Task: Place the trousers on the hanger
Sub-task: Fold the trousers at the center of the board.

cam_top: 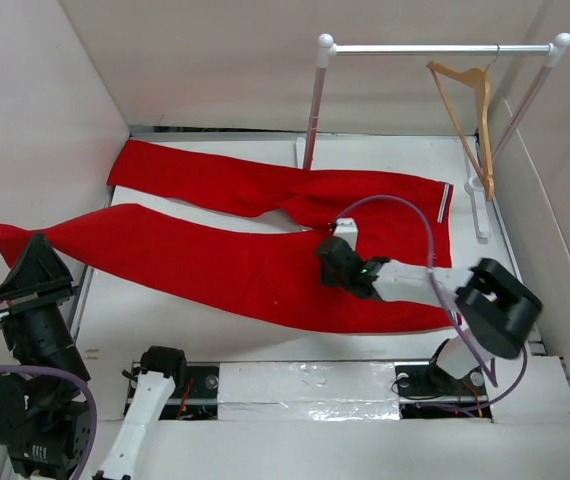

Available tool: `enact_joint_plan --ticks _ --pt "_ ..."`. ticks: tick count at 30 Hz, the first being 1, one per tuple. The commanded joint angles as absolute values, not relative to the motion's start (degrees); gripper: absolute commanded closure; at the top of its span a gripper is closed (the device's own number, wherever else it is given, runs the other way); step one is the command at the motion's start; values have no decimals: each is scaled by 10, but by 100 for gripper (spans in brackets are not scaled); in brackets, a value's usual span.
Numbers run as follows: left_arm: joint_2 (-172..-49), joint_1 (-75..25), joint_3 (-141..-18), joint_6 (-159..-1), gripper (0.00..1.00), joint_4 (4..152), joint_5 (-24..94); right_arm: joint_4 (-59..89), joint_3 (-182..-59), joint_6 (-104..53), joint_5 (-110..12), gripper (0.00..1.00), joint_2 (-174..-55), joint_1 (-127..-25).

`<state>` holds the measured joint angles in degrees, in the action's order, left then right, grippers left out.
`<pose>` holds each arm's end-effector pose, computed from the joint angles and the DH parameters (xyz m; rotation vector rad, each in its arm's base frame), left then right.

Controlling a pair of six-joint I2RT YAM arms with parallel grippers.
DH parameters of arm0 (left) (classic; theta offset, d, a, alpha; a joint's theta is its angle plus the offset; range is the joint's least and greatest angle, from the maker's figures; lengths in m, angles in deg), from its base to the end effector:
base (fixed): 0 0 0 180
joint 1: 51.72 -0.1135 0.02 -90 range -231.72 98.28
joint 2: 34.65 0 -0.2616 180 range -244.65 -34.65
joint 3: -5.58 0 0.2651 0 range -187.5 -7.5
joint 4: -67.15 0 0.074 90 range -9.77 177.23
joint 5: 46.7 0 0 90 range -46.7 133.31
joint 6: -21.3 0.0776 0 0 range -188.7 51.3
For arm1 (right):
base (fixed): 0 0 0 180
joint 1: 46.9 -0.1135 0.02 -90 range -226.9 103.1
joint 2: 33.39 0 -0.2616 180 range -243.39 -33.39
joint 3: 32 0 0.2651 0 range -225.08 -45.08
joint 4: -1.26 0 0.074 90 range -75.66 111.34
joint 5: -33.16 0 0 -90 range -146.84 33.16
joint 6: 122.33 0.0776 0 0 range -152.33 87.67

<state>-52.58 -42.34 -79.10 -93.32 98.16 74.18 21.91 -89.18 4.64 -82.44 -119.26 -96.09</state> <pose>-0.0035 0.0409 0.5197 -0.6162 0.8497 -0.2832 0.2394 0.2260 0.1379 -0.0529 2.3324 0.2025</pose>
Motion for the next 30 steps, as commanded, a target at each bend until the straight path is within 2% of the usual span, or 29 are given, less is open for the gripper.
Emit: enact_joint_plan --ticks 1,2,6,11,13,16,20,24,26,28,29,30 --pt "-513 -412 -815 -909 100 938 763 269 -926 74 -878 58 -1290 -1010" --pt "-513 -407 -818 -907 100 938 766 272 -927 80 -879 60 -1303 -1025" --pt "-512 -406 -813 -906 100 934 771 272 -885 140 -875 61 -1307 -1099" --pt "-510 -406 -802 -906 100 928 774 288 -819 222 -861 61 -1235 -1177" --pt "-506 -406 -795 -907 100 927 777 308 -810 231 -868 61 -1209 -1177" --pt "-498 -406 -780 -909 100 924 778 360 -827 225 -897 56 -1145 -1177" --pt "-495 -406 -770 -910 100 925 777 420 -857 191 -938 41 -1054 -1170" --pt "-493 -406 -762 -915 100 924 765 395 -835 110 -918 33 -959 -1063" --pt "-493 -406 -757 -926 100 930 748 343 -805 32 -886 32 -908 -945" --pt "-491 -406 -752 -931 100 932 742 319 -792 14 -876 31 -887 -860" --pt "-490 -406 -744 -934 100 934 736 297 -787 5 -866 30 -879 -772" --pt "-489 -406 -740 -937 100 934 732 285 -784 -8 -838 29 -881 -730"
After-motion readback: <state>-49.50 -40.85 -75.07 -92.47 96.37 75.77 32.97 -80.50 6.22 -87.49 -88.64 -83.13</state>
